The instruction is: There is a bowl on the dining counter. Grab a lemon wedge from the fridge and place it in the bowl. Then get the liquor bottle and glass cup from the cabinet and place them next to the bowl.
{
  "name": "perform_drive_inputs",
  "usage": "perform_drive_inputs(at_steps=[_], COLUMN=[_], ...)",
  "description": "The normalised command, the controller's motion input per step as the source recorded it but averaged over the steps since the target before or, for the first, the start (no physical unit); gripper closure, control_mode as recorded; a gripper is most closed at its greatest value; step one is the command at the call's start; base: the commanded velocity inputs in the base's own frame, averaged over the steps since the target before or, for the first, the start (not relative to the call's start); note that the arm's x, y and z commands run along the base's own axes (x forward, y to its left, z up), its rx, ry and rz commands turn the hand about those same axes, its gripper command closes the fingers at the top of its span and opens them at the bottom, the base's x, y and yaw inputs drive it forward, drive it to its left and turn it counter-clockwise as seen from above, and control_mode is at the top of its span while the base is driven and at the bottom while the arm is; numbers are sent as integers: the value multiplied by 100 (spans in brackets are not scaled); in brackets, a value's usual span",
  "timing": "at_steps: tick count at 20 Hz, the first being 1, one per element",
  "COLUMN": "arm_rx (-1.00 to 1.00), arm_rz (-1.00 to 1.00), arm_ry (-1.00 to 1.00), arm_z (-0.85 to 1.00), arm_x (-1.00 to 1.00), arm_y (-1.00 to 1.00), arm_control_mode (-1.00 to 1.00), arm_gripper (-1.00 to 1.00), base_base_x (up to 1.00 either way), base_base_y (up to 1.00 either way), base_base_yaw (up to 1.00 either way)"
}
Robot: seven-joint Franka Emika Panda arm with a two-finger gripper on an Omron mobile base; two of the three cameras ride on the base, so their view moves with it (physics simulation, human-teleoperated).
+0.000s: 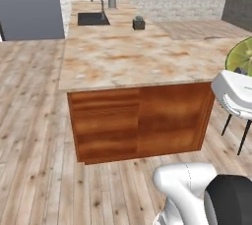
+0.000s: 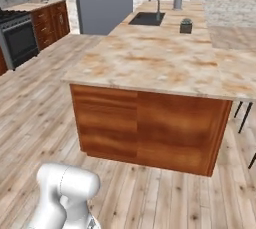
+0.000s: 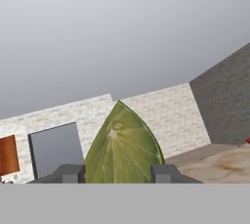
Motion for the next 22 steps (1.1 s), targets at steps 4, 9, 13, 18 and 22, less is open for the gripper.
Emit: perform_drive_inputs(at_steps=[4, 9, 13, 18, 22], arm_rx=[0, 0, 0, 0, 0], arm_rz=[0, 0, 0, 0, 0], arm_ry=[0, 0, 0, 0, 0], arm_z=[0, 0, 0, 0, 0], arm_x=[0, 0, 0, 0, 0], arm_y=[0, 0, 0, 0, 0], arm_control_mode=[100, 100, 100, 100, 100], arm_gripper=[100, 100, 100, 100, 100], base_base_x=[0, 0, 0, 0, 0], base_base_y=[-100, -100, -100, -100, -100], base_base_yaw=[0, 0, 0, 0, 0])
